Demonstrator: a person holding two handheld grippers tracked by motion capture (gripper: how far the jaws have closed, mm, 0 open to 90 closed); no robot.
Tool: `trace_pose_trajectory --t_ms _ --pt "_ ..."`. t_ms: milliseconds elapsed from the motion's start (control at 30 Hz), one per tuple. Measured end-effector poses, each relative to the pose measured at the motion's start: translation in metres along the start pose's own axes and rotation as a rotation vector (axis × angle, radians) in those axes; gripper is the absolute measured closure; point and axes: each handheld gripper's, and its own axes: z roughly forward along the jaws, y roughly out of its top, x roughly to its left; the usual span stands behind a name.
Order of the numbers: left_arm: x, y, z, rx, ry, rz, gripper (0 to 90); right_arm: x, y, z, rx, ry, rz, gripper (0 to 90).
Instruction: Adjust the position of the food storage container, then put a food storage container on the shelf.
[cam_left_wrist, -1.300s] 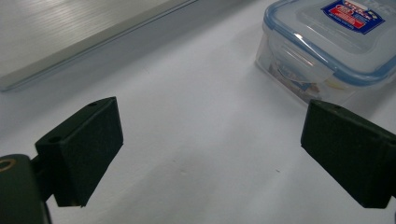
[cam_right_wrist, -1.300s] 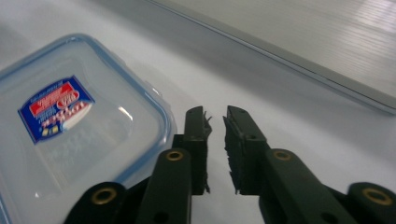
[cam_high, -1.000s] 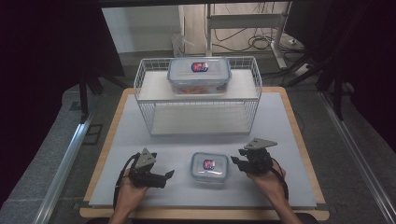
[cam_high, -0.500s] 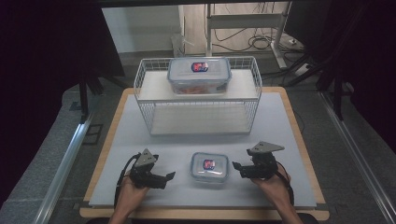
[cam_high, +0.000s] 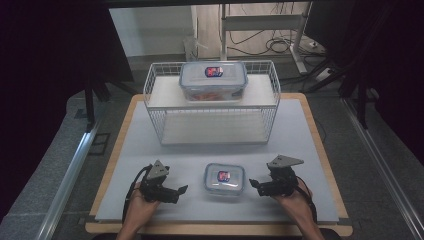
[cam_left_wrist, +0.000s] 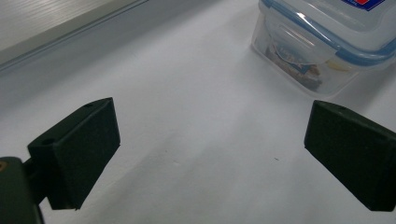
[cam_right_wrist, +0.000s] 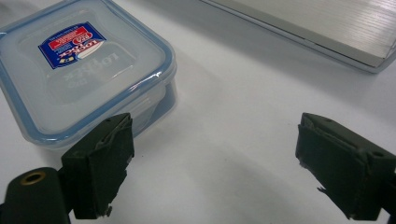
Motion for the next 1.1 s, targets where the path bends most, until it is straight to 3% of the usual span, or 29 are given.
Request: trace_pose_trajectory --t_ms 333,500,533,567,700,800,933,1100 --pt "0.0 0.003 -0.002 0.006 -0.006 -0.03 3.6 -0.003 0.0 0.001 0.019 -0.038 0.011 7.0" --pt "-0.001 0.007 -0.003 0.024 -0.005 -0.032 3.2 -0.003 0.003 -0.002 0.032 -0.03 0.021 3.9" --pt "0.0 0.01 -0.004 0.015 -0.033 -0.051 2.8 -0.002 0.005 -0.003 0.036 -0.003 0.033 2.9" --pt "0.0 0.01 -0.004 0.015 -0.033 -0.051 3.1 -0.002 0.005 -0.003 0.036 -0.003 0.033 2.9" --pt "-0.001 0.018 -0.002 -0.006 -0.108 -0.101 5.6 0.0 0.008 -0.003 0.065 0.036 0.063 2.8" --pt "-0.007 0.026 0.003 0.007 -0.122 -0.077 7.5 0.003 0.011 -0.005 0.066 0.04 0.062 9.6" --pt "-0.011 0.037 0.012 0.002 -0.17 -0.08 10.0 0.009 0.017 -0.009 0.047 0.071 0.066 22.2" --pt "-0.017 0.049 0.032 0.017 -0.259 -0.095 10.4 0.018 0.019 0.002 0.069 0.156 0.097 23.7"
